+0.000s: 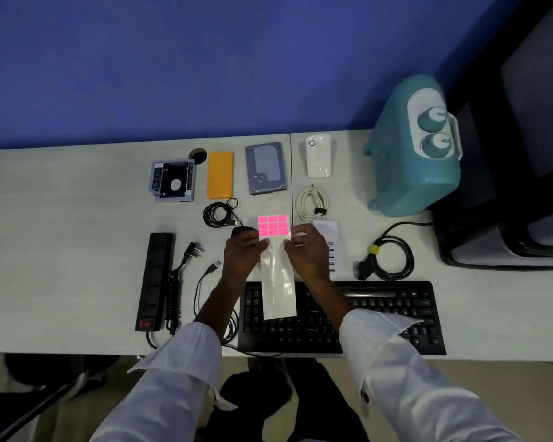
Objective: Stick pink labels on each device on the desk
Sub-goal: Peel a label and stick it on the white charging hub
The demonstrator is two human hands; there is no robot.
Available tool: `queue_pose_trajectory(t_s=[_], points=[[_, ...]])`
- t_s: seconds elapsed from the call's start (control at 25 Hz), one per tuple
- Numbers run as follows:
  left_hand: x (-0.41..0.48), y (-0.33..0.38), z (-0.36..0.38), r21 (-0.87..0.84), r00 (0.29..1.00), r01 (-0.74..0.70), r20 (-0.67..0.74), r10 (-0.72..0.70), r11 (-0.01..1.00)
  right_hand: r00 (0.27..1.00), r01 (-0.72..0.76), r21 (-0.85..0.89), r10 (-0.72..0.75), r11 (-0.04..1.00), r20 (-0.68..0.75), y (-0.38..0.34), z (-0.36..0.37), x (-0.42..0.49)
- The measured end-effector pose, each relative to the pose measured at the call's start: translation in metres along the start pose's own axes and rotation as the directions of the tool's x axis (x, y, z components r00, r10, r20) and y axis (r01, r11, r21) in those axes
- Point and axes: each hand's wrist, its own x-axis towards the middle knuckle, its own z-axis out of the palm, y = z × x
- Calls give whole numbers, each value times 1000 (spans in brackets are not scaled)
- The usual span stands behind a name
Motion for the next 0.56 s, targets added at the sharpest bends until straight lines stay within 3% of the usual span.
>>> queue_pose_trajectory(t_s=[0.56], points=[[49, -28, 21, -151, 983, 148, 135, -128, 977, 977, 178, -117, -190, 977, -100, 31, 34, 36]])
